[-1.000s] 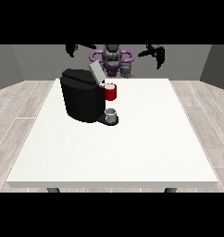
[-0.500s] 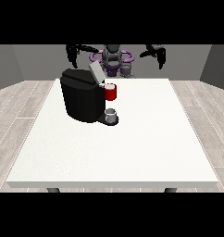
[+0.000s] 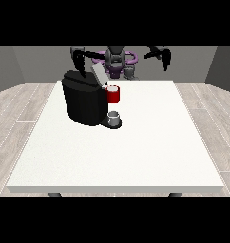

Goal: Insert the coffee pod into the coffee machine and close the lid

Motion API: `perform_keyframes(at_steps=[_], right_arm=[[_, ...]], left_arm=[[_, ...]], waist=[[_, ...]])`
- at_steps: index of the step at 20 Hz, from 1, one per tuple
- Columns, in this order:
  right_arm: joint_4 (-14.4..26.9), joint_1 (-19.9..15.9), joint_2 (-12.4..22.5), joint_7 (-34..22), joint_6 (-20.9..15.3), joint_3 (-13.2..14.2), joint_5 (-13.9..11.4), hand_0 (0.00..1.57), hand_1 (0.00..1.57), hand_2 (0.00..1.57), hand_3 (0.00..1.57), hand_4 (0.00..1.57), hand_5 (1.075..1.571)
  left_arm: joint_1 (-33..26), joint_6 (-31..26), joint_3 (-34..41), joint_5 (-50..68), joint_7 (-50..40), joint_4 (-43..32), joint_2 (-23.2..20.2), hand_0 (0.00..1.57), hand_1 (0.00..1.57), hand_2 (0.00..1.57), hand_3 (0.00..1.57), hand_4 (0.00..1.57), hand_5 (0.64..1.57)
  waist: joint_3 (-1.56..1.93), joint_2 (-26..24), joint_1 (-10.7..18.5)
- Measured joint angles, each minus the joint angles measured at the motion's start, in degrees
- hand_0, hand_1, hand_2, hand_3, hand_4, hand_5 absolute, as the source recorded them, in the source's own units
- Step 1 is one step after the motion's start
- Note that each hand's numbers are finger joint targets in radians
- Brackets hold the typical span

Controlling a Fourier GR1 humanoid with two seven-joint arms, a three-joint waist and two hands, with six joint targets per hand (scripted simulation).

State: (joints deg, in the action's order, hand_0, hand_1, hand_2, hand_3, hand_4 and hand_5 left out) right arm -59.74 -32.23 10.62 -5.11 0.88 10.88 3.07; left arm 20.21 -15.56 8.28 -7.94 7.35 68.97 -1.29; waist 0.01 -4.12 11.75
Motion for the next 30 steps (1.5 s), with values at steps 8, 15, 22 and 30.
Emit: perform_keyframes(at_steps=[8, 15, 22, 30], right_arm=[[1.68, -3.82, -1.56, 1.79, -0.33, -2.83, -1.80, 0.00, 0.00, 0.00, 0.00, 0.00, 1.571], [3.49, -8.06, -0.79, 2.77, -0.21, -2.86, -2.33, 0.00, 0.00, 0.00, 0.00, 0.20, 1.571], [4.73, -12.78, 0.49, -0.14, -0.14, -4.08, -4.18, 0.00, 0.00, 0.00, 0.00, 0.11, 1.571], [3.80, -15.09, 0.35, -4.17, -2.40, -5.32, -6.40, 0.00, 0.00, 0.00, 0.00, 0.00, 1.571]], left_arm=[[-3.67, 0.84, -0.23, 1.35, -0.37, 6.44, -1.40, 0.00, 0.00, 0.00, 0.00, 0.38, 1.571], [-5.31, 1.16, 0.03, 2.08, -0.56, 10.27, -3.32, 0.00, 0.00, 0.00, 0.00, 0.30, 1.571], [-5.10, 1.35, -0.60, 1.82, -1.54, 10.90, -3.90, 0.00, 0.00, 0.00, 0.00, 0.36, 1.571], [-3.91, 2.18, -1.35, 1.24, -2.18, 10.40, -3.41, 0.00, 0.00, 0.00, 0.00, 0.33, 1.571]], waist=[[-0.07, 3.46, -1.63], [-0.05, 6.34, -1.73], [0.29, 8.08, -1.15], [0.71, 9.25, -0.94]])
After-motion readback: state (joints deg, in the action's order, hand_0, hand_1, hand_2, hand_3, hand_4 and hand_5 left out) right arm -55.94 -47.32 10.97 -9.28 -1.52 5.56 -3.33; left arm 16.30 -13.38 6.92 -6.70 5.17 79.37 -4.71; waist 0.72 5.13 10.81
